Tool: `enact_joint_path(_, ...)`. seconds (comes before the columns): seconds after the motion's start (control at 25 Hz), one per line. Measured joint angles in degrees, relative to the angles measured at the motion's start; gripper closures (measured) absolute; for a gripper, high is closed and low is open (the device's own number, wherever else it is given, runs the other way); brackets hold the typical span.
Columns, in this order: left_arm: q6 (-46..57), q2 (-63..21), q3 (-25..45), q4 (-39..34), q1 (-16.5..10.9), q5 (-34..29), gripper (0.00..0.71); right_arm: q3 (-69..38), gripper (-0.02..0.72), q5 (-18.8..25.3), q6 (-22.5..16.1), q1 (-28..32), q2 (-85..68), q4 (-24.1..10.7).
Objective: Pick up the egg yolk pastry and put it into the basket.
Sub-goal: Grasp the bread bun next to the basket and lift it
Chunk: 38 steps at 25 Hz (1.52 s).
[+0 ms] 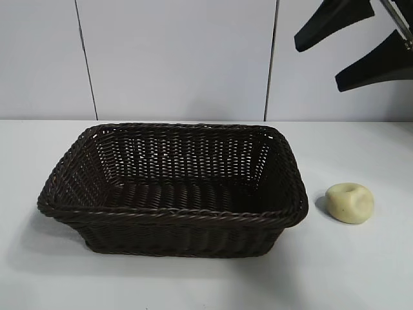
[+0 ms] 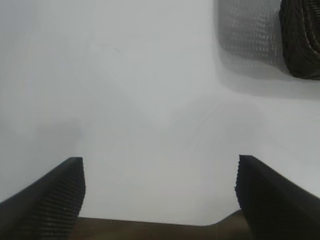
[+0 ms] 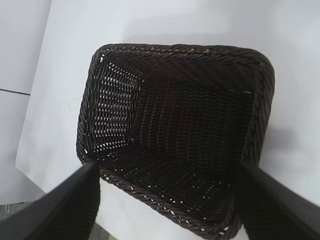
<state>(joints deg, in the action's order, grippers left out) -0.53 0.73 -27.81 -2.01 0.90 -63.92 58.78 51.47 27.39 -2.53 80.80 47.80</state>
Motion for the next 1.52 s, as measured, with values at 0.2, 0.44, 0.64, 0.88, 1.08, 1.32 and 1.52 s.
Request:
enact_joint_path(0.2,0.08,-1.45,-0.05,0.00,0.00,-0.33,0.112,0.29,0.167,0.05,-5.16,0.00,0.00,-5.01)
enact_joint_path(0.44,0.08,-1.45,-0.05,0.00,0.00,-0.33,0.112,4.60,0.167,-0.01,-15.80,0.00,1.75,-19.06)
enact_joint_path(0.64,0.08,-1.45,-0.05,0.00,0.00,-0.33,0.112,9.53,0.167,1.48,-21.65,0.00,7.43,-25.79)
enact_joint_path(0.88,0.08,-1.45,-0.05,0.00,0.00,-0.33,0.112,11.58,0.167,1.67,-22.22,0.60,12.68,-27.21)
enact_joint_path(1.08,0.08,-1.45,-0.05,0.00,0.00,-0.33,0.112,11.63,0.167,1.19,-22.29,2.65,17.51,-27.71)
enact_joint_path(1.32,0.08,-1.45,-0.05,0.00,0.00,-0.33,0.112,11.63,0.167,-0.98,-22.29,2.65,23.60,-27.66)
enact_joint_path(1.52,0.08,-1.45,-0.05,0.00,0.00,-0.33,0.112,11.70,0.167,-3.70,-22.81,2.65,28.31,-27.66)
